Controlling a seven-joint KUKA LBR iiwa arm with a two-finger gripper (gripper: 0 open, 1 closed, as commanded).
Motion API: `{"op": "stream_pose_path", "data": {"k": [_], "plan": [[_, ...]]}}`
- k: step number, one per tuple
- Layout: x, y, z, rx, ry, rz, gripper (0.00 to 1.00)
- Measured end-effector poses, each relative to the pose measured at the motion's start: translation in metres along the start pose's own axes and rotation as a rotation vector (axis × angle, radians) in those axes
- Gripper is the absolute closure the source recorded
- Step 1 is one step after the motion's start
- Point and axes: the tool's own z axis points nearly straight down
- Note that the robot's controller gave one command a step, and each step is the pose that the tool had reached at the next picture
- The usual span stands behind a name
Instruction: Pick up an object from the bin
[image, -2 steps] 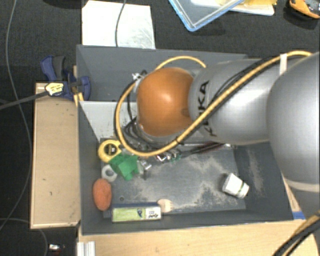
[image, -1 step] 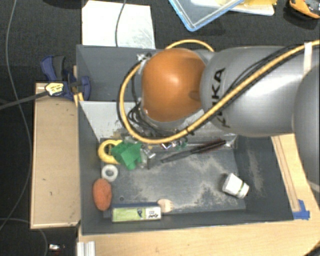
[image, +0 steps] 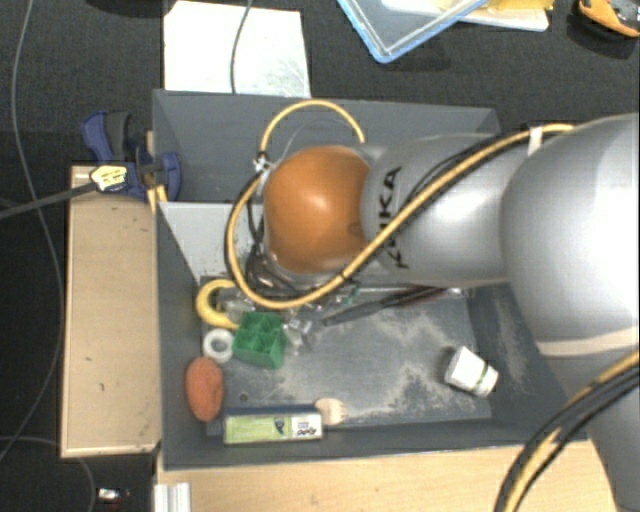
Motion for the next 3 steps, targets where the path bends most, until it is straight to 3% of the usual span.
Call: {"op": "stream_pose_path", "data": {"k": [1,2,3], "plan": [[-0.0021,-0.0043,0.0218,-0.004,0.0,-0.027,0.0],[-0.0068,0.0047,0.0192,-0.007,-0.008,0.263,1.0],[-0.0068,0.0047,0.0192,-0.007,-0.008,0.264,1.0]]}}
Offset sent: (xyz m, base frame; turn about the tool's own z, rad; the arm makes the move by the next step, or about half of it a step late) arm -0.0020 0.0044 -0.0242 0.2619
